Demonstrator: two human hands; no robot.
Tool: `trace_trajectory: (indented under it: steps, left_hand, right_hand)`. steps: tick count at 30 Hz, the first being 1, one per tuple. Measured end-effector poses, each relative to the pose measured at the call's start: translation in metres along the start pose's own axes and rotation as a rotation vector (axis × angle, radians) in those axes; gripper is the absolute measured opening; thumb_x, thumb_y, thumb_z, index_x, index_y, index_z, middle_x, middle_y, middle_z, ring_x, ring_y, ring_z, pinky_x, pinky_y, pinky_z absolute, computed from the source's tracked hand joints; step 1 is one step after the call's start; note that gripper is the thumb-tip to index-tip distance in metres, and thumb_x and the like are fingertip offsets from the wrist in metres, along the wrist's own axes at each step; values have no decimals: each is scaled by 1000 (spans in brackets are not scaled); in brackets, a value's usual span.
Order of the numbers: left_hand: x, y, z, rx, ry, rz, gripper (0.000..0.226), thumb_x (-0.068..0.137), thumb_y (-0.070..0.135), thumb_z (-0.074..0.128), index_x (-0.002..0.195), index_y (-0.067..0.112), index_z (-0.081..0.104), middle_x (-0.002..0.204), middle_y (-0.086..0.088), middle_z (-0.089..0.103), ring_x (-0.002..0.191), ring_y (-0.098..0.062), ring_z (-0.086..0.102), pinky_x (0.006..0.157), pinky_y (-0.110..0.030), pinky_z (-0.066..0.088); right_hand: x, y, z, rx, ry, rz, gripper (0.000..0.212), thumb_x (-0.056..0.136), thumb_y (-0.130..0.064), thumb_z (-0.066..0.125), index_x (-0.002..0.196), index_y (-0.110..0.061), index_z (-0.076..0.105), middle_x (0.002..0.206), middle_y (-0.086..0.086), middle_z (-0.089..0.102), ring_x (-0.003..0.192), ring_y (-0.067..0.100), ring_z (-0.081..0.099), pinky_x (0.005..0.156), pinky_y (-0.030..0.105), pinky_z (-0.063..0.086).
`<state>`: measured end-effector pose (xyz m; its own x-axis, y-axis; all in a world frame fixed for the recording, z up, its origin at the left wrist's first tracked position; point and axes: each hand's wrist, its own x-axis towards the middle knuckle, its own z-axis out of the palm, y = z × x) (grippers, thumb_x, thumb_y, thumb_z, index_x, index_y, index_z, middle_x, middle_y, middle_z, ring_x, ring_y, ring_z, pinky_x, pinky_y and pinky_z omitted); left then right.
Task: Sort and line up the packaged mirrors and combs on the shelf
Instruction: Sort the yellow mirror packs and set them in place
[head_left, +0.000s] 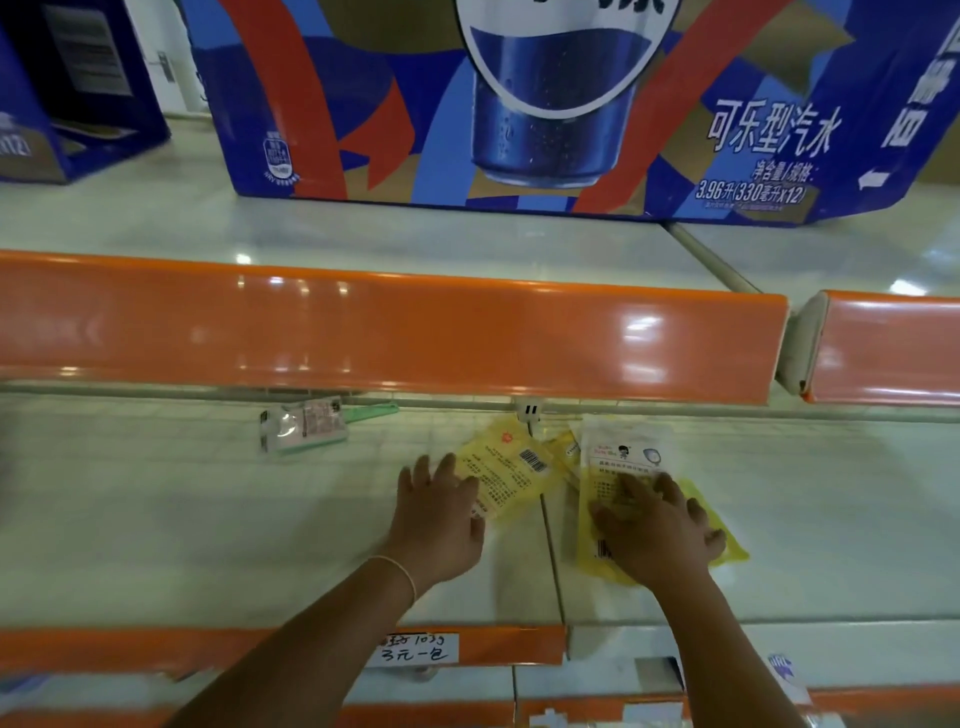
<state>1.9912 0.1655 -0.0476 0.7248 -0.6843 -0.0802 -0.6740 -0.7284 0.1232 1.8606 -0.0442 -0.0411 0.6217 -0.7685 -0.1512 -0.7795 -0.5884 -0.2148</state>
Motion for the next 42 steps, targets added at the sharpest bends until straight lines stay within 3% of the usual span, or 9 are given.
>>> trace_trajectory:
  steps: [2,4,11,16,20,24,30,36,42]
  left_hand:
    - [2,-5,7,-21,-75,-56,55,89,53,39,137,26,38,151,-11,25,136,-42,21,112,-55,21]
    - [1,0,10,11,-52,-45,58,89,58,33,138,27,36,146,-10,32,127,-39,32,104,-50,30]
    - [7,46,13,-25,-37,75,47,97,45,27,137,24,38,148,-10,30,121,-37,38,94,-45,41]
    - [18,65,20,-114,11,231,46,96,40,35,139,25,38,136,-6,47,115,-30,44,96,-40,39]
    - [27,70,23,-251,-21,232,56,91,39,45,143,21,33,134,-6,50,119,-28,43,99,-39,41]
    - [31,65,26,-91,60,276,44,89,46,40,124,22,49,127,2,54,115,-26,37,93,-39,35]
    - [30,65,36,-22,85,311,46,95,44,28,133,19,34,139,-4,35,130,-28,26,103,-43,28]
    - [33,62,24,-70,20,284,37,92,41,39,120,18,47,127,-6,46,121,-27,36,99,-42,36]
    - [30,39,18,-39,14,251,32,94,40,39,108,15,53,115,-8,51,113,-27,42,94,-41,40]
  right_hand:
    - [-2,0,2,-7,12,-6,65,82,-71,41,142,-49,27,160,-6,12,142,36,17,110,59,14]
    - [-4,0,5,-16,26,-20,66,83,-70,39,143,-48,25,160,-5,9,142,37,16,110,59,15]
    - [-9,4,9,-18,30,-44,66,85,-72,32,145,-49,18,161,-5,2,144,37,11,113,56,15]
    - [-8,7,5,22,-1,-51,67,84,-73,33,145,-49,18,161,-7,3,144,35,12,113,55,15]
    - [0,11,-6,81,-16,-36,78,80,-74,43,147,-43,19,159,-10,15,141,33,21,111,51,22]
    - [4,18,-13,69,11,-13,85,73,-78,48,145,-42,22,159,1,16,141,35,20,112,51,21]
    - [2,15,-4,24,-39,-11,82,75,-83,35,146,-48,12,160,0,8,144,38,8,115,55,10]
    - [1,14,-9,-14,-41,-23,77,79,-78,36,146,-46,17,161,3,6,145,38,7,115,57,10]
    - [-5,8,-12,19,22,-14,70,84,-65,46,146,-37,28,157,7,20,142,35,20,114,50,19]
